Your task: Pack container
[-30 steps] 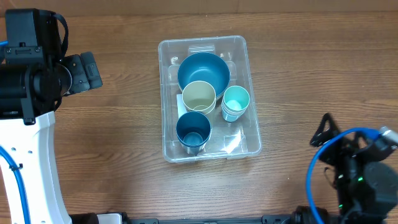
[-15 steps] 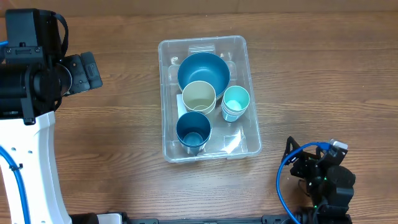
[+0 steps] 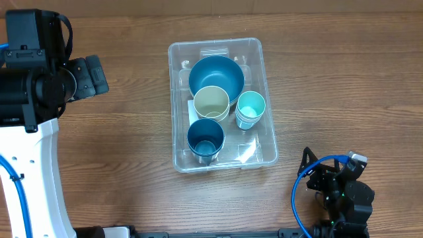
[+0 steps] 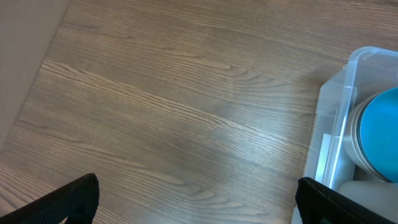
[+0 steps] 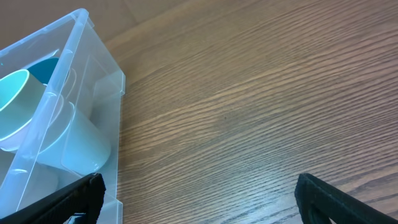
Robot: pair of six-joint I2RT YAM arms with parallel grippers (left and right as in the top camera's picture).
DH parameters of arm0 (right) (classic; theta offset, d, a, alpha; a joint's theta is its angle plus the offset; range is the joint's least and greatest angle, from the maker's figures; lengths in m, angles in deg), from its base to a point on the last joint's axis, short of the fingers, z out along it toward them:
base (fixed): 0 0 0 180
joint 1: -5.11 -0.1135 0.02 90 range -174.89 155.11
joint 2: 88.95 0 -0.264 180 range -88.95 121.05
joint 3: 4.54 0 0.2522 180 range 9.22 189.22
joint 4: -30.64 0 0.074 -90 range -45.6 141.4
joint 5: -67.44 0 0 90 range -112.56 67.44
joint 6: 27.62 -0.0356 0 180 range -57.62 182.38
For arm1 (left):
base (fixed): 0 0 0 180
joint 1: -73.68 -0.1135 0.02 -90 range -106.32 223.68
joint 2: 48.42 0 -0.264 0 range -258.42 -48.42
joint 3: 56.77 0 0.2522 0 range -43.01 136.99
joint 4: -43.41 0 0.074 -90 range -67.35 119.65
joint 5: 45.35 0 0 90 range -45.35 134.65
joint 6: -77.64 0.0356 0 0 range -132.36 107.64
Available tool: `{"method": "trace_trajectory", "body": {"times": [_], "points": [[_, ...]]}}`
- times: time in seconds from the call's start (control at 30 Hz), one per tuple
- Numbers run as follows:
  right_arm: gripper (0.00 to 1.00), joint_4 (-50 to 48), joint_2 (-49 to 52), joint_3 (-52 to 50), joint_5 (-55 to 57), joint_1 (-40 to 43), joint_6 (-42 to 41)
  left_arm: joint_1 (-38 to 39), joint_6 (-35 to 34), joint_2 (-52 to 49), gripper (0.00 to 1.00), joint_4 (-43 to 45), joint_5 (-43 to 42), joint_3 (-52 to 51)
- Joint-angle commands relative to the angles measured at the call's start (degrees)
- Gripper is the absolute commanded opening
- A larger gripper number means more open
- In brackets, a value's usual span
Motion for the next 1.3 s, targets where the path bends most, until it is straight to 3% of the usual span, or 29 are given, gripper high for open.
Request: {"method": "trace_trajectory", "body": {"times": [0.0,0.77,0.87,0.93,1.1,1.27], "points": [[1.0,-0.07,-0.72,-0.72,-0.42,-0.22,0.42,-0.26,-1.18,-0.31,1.0,0.07,0.33,0.96],[1.0,-0.04,-0.72,-0.72,-0.39,-0.22,0.42,-0.26,0.11,0.33,1.0,0.35,1.66,0.5],[1.0,-0.04,-0.72,-0.72,-0.39,-0.22,0.42,-0.22,0.37,3.34,1.0,7.89,2.75,-2.84],[1.0,-0.04,-0.72,-0.72,-0.39,-0.22,0.42,0.2,2.45,6.8,1.0,15.56,-0.76,-7.89],[1.0,-0.04,-0.72,-0.72,-0.39,-0.22,0.42,0.52,11.47,18.43,1.0,37.13,-12.33,-26.69],[1.0,-0.04,-0.72,-0.72,-0.39,-0.22,0.42,0.52,11.96,31.56,1.0,49.31,-13.14,-46.18]]}}
